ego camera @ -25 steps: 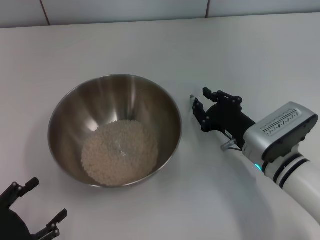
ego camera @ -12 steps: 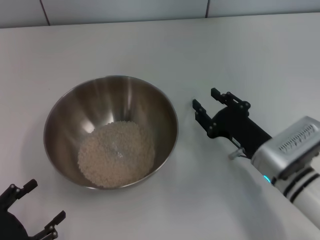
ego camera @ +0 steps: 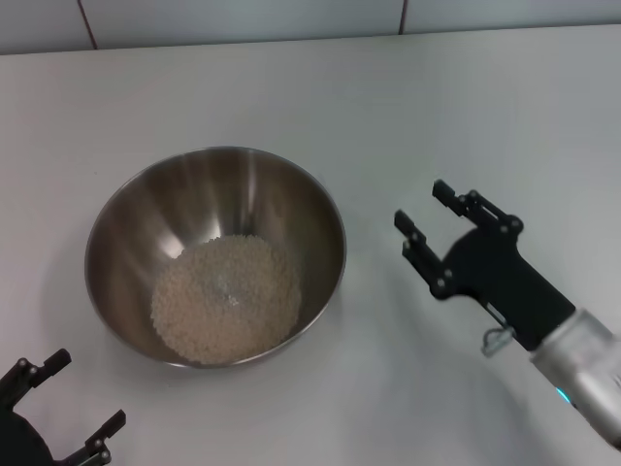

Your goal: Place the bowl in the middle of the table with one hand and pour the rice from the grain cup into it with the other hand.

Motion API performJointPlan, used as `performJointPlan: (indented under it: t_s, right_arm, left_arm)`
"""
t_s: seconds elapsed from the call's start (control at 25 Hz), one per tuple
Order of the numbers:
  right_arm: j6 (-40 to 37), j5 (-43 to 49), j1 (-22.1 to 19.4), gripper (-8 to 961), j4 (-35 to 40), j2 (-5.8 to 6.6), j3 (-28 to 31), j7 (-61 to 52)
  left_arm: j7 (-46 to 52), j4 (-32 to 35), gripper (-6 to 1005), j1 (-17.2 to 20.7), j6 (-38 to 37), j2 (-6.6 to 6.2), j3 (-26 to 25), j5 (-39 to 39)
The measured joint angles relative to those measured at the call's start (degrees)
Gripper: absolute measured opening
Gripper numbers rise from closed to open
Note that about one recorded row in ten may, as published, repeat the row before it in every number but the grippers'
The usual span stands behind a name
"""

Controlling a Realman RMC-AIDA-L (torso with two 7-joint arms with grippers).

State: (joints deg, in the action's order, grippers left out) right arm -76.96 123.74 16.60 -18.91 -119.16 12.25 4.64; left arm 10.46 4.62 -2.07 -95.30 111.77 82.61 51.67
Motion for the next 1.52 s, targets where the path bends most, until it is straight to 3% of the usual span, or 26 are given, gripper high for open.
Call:
performJointPlan:
  t_s: [0.36,0.64,1.28,1.52]
  right_arm:
    - [-18.8,15.9,-3.0,608,16.3,0.11,-1.6,-8.2]
    - [-19.1,20.7,-1.1,633,20.7,0.08,-1.7,-15.8]
    - [-15.4,21.0,0.3,689,20.4,-0.17,-1.5,-18.2]
    - [-14.1,21.2,0.6,760,19.8,-0.26,-1.6,-18.3]
  left_arm:
    - [0.0,0.0,842,0.8,-0.5,-0.34,-0.4,0.0]
    - [0.0,0.2,842,0.8,-1.2,-0.41,-0.4,0.0]
    - [0.0,-0.1,842,0.7,-1.3,-0.42,-0.4,0.0]
    - [0.1,-0.1,842,0.6,-1.3,-0.41,-0.4,0.0]
